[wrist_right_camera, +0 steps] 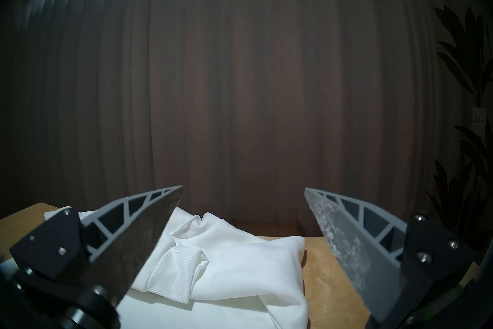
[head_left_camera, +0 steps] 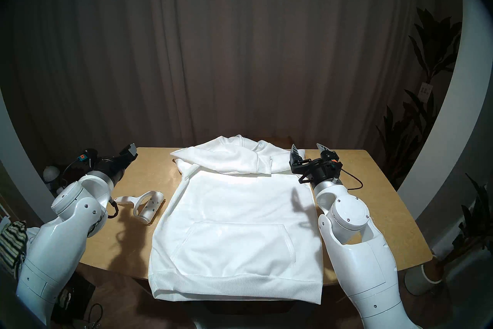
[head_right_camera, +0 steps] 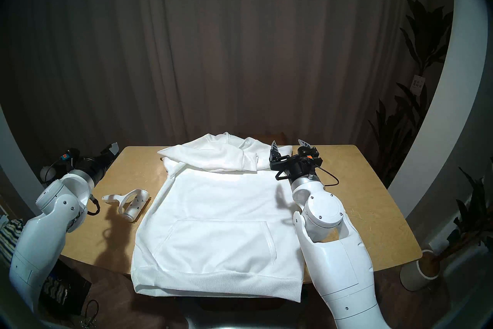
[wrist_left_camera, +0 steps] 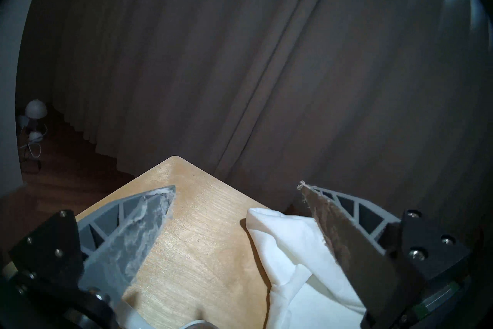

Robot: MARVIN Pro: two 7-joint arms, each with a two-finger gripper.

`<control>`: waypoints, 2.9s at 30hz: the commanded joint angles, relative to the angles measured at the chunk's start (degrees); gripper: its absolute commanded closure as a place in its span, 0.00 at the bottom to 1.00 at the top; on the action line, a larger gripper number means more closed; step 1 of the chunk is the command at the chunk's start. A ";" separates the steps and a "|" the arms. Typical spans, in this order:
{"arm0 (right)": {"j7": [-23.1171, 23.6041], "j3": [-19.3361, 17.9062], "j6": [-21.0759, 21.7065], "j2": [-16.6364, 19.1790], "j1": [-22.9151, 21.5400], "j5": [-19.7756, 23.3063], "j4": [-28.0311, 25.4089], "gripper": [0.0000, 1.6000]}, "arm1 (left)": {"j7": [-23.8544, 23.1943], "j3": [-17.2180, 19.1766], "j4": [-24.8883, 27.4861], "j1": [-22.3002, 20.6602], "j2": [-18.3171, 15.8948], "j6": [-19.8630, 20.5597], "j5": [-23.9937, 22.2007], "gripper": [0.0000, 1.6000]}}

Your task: Use the fur roller to clean a top

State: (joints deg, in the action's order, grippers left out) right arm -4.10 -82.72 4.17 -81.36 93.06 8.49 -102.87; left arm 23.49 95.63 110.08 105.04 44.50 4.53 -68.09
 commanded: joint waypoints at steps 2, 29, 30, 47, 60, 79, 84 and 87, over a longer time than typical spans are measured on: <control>-1.27 0.50 0.08 -0.81 -2.81 -0.99 1.73 0.00 | -1.89 -2.88 -1.68 -3.28 -4.43 -1.06 7.97 0.00; -6.71 2.68 -0.11 -2.36 -9.07 -4.11 9.86 0.00 | -6.09 -17.64 -12.41 -14.16 -6.77 -10.18 36.18 0.00; -6.71 2.68 -0.11 -2.36 -9.07 -4.11 9.86 0.00 | -6.09 -17.64 -12.41 -14.16 -6.77 -10.18 36.18 0.00; -9.75 4.02 -0.92 -3.30 -13.37 -5.79 16.68 0.00 | -16.46 -15.42 -25.04 -23.64 4.08 -24.49 26.13 0.00; -10.62 4.90 -1.92 -3.06 -13.70 -6.35 17.78 0.00 | -29.85 -20.51 -36.66 -29.70 4.37 -34.03 30.06 0.00; -11.39 4.84 -3.83 -3.53 -13.78 -5.01 18.83 0.00 | -36.54 -20.32 -40.92 -32.12 5.94 -35.92 26.76 0.00; -11.50 4.97 -4.01 -3.40 -13.82 -4.83 18.90 0.00 | -37.27 -20.25 -41.31 -32.31 6.08 -36.21 26.46 0.00; -11.55 5.02 -4.08 -3.36 -13.84 -4.77 18.92 0.00 | -37.54 -20.23 -41.45 -32.38 6.14 -36.31 26.36 0.00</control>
